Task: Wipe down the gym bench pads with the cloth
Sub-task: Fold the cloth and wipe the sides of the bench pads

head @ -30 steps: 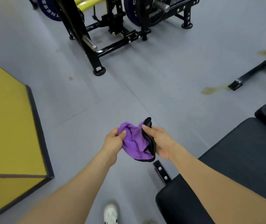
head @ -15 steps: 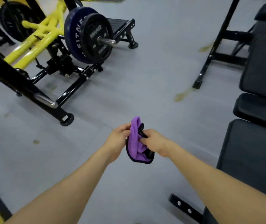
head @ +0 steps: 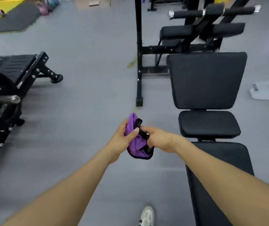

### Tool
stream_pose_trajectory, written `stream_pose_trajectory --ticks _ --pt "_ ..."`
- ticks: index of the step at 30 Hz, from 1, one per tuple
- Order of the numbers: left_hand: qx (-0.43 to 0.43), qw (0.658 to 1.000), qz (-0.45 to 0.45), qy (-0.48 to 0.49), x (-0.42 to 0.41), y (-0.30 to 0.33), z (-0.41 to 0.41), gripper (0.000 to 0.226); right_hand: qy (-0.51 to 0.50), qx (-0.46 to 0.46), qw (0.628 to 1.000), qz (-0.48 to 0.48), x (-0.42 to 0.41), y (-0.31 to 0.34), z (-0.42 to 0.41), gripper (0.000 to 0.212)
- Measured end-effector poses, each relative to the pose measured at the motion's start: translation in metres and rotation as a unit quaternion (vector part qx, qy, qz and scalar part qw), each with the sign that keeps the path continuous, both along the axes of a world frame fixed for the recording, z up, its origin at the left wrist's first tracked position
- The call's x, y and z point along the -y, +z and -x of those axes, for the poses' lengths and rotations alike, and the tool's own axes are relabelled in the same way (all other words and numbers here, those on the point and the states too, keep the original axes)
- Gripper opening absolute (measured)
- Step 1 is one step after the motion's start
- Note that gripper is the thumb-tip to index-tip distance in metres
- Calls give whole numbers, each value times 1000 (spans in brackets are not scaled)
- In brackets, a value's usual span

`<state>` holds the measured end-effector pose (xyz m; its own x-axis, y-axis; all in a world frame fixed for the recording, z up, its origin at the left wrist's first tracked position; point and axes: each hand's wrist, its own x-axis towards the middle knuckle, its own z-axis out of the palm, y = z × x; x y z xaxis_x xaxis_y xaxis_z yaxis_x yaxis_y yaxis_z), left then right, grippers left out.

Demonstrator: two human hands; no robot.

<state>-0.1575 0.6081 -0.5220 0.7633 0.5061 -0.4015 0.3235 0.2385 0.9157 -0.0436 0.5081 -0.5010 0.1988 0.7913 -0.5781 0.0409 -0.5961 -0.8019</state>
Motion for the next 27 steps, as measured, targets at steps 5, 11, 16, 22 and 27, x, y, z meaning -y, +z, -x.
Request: stream_pose_trajectory --ticks 5,11,16,22,27 --pt "-16 1000 -13 10 -38 7 -103 27 -3 31 999 20 -31 16 -81 68" --pt "-27 999 6 -21 -88 5 -213 13 -91 -11 996 9 -52 19 -175 73" --pt "-40 994 -76 -73 -133 -1 -305 13 -187 46 981 22 -86 3 -262 59" --pt "-28 948 -288 -132 -174 7 -413 18 -239 161 956 53 -108 -16 -346 47" --pt "4 863 -478 -165 -188 -1 -499 24 -277 255 924 64 -102 -28 -429 41"
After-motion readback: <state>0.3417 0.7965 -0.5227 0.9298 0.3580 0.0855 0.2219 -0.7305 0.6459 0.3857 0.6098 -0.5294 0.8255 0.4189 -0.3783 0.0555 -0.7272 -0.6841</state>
